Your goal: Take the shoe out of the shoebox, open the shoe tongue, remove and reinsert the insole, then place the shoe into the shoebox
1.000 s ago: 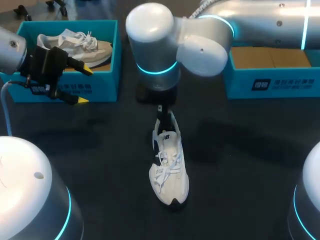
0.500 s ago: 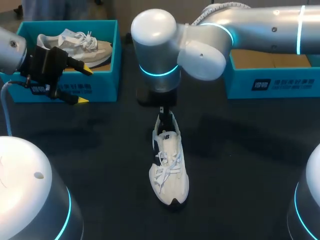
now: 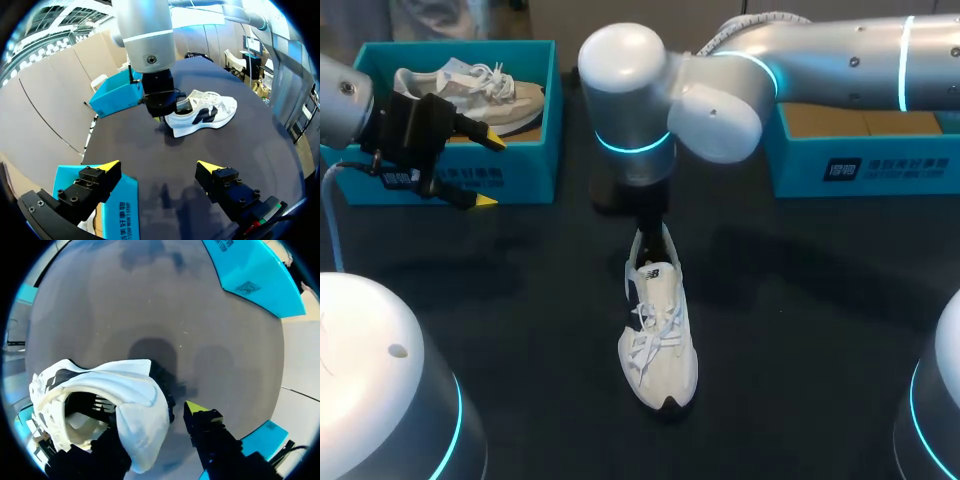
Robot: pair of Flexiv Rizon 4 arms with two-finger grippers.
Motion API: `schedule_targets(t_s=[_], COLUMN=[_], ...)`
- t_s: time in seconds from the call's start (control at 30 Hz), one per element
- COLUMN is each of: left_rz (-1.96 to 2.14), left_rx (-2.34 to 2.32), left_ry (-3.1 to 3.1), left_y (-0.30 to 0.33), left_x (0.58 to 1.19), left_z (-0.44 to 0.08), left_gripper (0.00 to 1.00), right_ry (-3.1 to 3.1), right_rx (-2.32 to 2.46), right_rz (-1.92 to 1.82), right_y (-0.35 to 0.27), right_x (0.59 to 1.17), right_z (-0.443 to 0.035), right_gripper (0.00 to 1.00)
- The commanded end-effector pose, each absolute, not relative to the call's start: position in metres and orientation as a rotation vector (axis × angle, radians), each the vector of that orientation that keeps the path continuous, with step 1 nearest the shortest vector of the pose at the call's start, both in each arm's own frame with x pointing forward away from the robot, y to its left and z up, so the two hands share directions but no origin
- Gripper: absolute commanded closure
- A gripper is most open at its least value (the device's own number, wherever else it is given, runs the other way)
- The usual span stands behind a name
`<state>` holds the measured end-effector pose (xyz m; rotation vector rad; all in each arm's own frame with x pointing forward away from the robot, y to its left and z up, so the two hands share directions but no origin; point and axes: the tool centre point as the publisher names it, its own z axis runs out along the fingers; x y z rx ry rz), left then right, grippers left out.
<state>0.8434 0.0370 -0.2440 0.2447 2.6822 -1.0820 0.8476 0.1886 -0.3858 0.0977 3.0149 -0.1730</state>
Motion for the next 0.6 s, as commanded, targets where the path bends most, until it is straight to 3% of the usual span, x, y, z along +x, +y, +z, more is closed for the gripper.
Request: schedule_targets(t_s=[0.03, 0.07, 0.2, 0.6], left_rz=[-1.078, -1.078, -1.078, -1.078], left_rx=[0.245, 0.245, 0.245, 0.245], left_ry=[2.684, 2.684, 2.684, 2.684], left_y=[0.037, 0.037, 0.037, 0.037], left_x=[0.843, 0.843, 0.843, 0.843], left_z=[-0.244, -0.244, -0.244, -0.244], left_gripper=[0.00, 0.00, 0.00, 0.00], right_ry=[3.025, 3.027, 3.026, 2.970], right_rx=[0.100, 0.107, 0.144, 0.248], right_rz=[-0.189, -0.191, -0.202, -0.251], right_y=[0.193, 0.193, 0.191, 0.176], right_x=[0.848, 0.847, 0.845, 0.839], right_z=[-0.395, -0.396, -0.398, -0.346], right_gripper=[0.58, 0.60, 1.00, 1.00])
